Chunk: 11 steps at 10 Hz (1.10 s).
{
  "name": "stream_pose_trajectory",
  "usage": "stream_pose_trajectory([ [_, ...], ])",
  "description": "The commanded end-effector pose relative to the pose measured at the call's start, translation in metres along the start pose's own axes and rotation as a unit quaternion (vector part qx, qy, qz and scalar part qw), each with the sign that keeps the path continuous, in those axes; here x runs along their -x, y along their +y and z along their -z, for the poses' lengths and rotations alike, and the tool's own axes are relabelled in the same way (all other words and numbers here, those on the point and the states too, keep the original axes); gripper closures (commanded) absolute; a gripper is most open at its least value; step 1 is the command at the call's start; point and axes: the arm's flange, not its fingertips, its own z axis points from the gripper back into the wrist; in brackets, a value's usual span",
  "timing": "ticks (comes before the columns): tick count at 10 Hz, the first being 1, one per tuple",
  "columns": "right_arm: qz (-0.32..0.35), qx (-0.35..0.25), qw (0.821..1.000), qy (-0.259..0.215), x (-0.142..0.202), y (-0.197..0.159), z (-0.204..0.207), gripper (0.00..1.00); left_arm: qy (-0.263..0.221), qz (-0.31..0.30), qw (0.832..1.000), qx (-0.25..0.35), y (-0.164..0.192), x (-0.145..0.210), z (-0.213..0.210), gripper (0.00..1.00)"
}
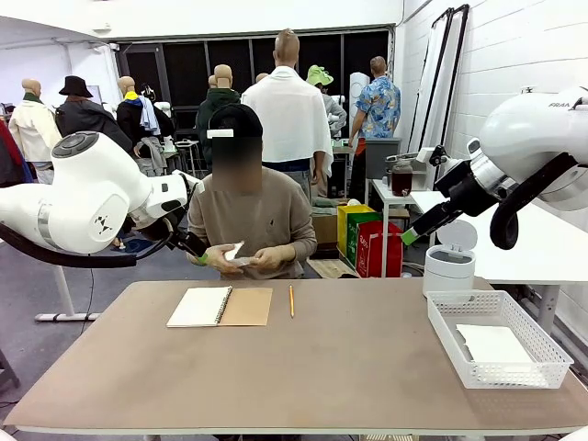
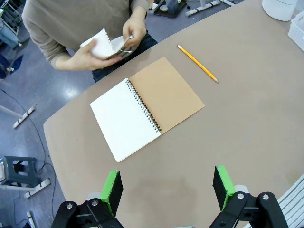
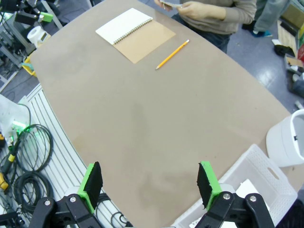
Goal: Sort the paper based on its condition.
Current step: If a person hands you a paper, place it in the Organizing basket , and if it's crumpled, put it in the Trash can.
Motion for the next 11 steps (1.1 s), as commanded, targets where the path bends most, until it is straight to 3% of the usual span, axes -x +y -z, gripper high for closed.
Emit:
stream_pose_trajectory([
  [1, -0.001, 0.0, 1.0, 0.0, -0.0008, 0.0005, 0.0003, 0.0, 0.0, 0.002, 1.0, 0.0, 0.0006, 0.0003, 0.0, 0.0],
  [11, -0.001, 0.0, 1.0, 0.0, -0.0008, 0.0005, 0.0003, 0.0, 0.0, 0.002, 1.0, 0.0, 0.0006, 0.0003, 0.0, 0.0],
])
